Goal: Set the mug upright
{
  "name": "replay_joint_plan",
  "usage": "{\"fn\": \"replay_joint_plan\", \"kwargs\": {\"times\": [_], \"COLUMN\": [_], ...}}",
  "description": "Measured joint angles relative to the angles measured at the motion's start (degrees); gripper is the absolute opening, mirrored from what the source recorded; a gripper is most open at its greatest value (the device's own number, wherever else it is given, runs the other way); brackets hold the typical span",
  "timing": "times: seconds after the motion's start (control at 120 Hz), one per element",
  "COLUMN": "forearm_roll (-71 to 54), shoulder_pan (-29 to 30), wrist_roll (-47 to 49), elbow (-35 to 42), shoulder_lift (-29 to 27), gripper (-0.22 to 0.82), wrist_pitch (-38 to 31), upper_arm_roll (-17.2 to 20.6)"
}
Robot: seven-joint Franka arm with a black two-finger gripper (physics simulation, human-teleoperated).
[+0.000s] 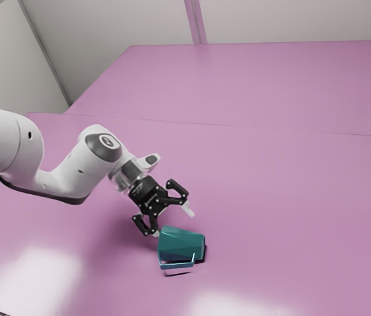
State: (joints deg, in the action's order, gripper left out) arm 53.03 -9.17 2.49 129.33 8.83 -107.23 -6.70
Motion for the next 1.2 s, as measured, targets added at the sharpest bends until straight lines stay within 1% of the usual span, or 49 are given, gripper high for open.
{"fn": "replay_joint_plan", "kwargs": {"times": [0.042, 0.067, 0.117, 0.208, 0.275, 0.333, 0.408, 0.658, 0.825, 0.975, 1.2], "forearm_roll": [0.2, 0.3, 0.3, 0.2, 0.2, 0.1, 0.0, 0.0, -1.7, -11.0, -30.0], "shoulder_pan": [-0.1, -0.1, -0.2, -0.2, -0.1, -0.3, -0.7, -1.0, -1.0, -1.2, -1.5], "wrist_roll": [0.0, 0.0, 0.1, 0.3, 0.5, 0.6, 0.9, 1.9, 2.7, 3.6, 5.0], "elbow": [-0.1, -0.1, -0.1, -0.3, -0.7, -1.3, -1.9, -2.9, -3.0, -3.1, -4.3], "shoulder_lift": [0.2, 0.3, 0.4, 0.5, 0.5, 0.5, 0.4, -0.1, -2.1, -6.3, -9.5], "gripper": [0.6, 0.57, 0.46, 0.21, 0.08, 0.01, -0.05, -0.15, -0.16, -0.16, -0.16], "wrist_pitch": [-0.3, -0.5, -0.9, -1.6, -2.0, -2.4, -2.9, -4.8, -5.3, -7.4, -10.8], "upper_arm_roll": [0.4, 0.6, 0.8, 0.9, 1.2, 1.8, 2.4, 3.6, 3.7, 3.7, 3.4]}}
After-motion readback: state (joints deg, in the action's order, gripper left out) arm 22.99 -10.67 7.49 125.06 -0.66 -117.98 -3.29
